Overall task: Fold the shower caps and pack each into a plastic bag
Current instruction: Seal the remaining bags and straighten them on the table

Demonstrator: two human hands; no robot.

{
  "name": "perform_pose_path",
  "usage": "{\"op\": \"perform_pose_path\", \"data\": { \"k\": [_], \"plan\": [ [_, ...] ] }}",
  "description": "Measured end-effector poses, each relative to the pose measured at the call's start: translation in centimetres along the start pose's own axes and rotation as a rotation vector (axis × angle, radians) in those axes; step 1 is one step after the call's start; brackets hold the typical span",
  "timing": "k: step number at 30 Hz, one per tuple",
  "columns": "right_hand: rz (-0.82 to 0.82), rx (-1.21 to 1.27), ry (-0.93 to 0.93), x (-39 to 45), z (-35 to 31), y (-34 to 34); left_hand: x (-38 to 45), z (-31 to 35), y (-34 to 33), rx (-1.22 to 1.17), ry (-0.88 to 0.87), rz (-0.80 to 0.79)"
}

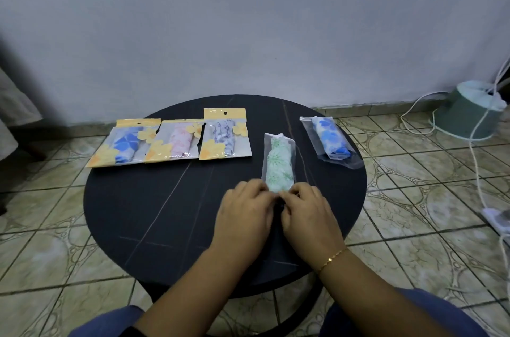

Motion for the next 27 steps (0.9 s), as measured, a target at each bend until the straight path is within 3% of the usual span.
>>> {"op": "perform_pose_path", "data": {
  "k": [6, 12, 14, 17, 27],
  "plan": [
    [-0.054, -0.050, -0.045, -0.4, -0.3, -0.2, -0.4, 0.6, -2.2, 0.027, -0.065, -0.251],
    [-0.248, -0.195, -0.148, -0.6, -0.7, -0.4, -0.5, 0.7, -2.1, 0.117, 0.013, -0.409],
    [-0.389, -0.177, -0.129, -0.6, -0.8, -0.5, -0.6, 0.8, -2.0, 0.104, 0.045, -0.458],
    [-0.433, -0.174, -0.131, -0.7, -0.4, -0.2, -0.7, 0.9, -1.7, 0.105, 0.072, -0.425],
    [-0.349, -0.141, -0.171, -1.4, -0.1, 0.0, -1.1, 0.7, -1.3, 0.080, 0.099, -0.364]
  ]
}}
Point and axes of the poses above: each hand's wrist, its own x-axis towards the middle knuckle, its own y-axis out of the back of the hand, z = x × y, the point moved 4 cm from there along x, towards the middle knuckle, and after that the axes turned 8 degrees about -z, right-handed, at the moved point
